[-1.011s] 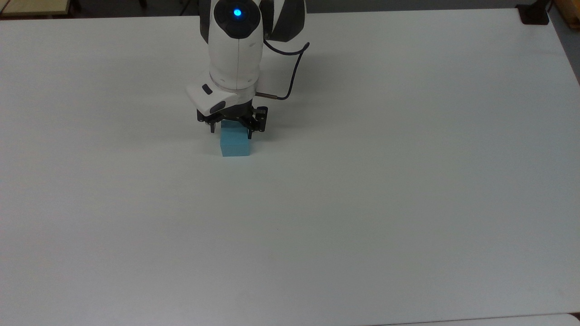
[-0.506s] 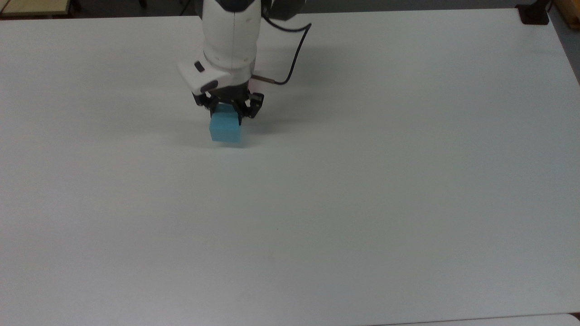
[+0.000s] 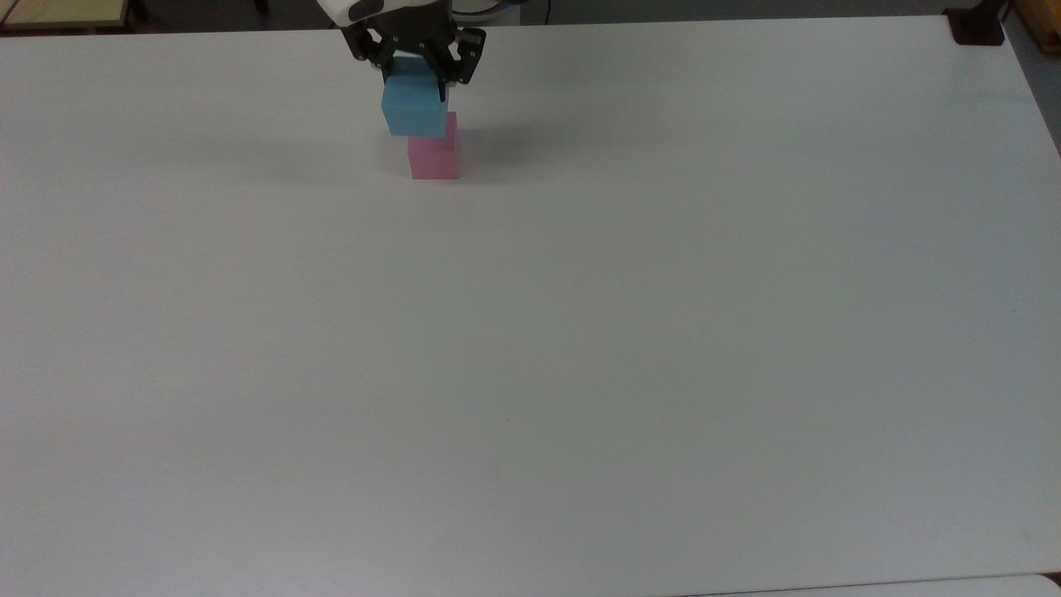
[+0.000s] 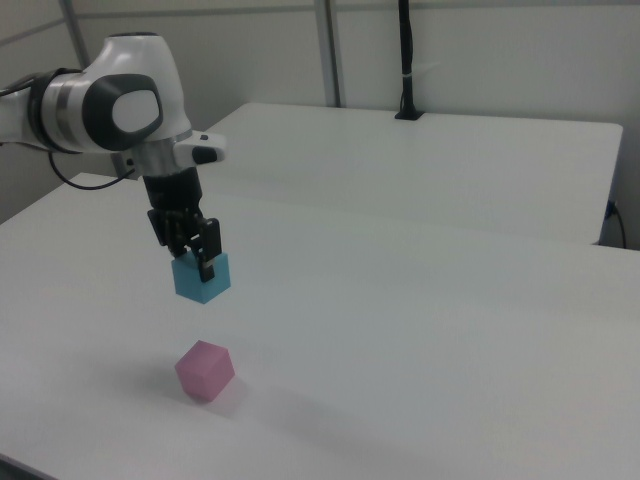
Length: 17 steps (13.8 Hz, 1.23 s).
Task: Put blue cube on pink cube
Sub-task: 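Lift the blue cube and carry it over the pink cube, lowering onto it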
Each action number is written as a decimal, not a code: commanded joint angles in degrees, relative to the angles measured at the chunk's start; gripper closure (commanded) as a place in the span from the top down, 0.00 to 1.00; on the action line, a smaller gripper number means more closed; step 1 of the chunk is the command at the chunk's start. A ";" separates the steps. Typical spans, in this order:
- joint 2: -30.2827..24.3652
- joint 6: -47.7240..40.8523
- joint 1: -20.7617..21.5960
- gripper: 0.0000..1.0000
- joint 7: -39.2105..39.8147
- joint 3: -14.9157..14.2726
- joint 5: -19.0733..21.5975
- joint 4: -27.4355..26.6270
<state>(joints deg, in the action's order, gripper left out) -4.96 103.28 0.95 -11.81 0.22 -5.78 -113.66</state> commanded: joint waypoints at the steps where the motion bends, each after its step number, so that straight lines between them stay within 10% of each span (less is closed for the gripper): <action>1: -7.68 4.45 -0.25 0.28 2.05 1.45 1.13 -11.38; 14: -5.15 16.25 -2.09 0.29 2.05 2.42 -2.65 -21.43; 17: -5.15 16.17 -2.45 0.77 1.53 2.33 -2.74 -21.08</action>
<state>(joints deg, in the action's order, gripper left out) -9.69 118.06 -0.63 -10.72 2.31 -7.64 -133.84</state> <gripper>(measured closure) 0.388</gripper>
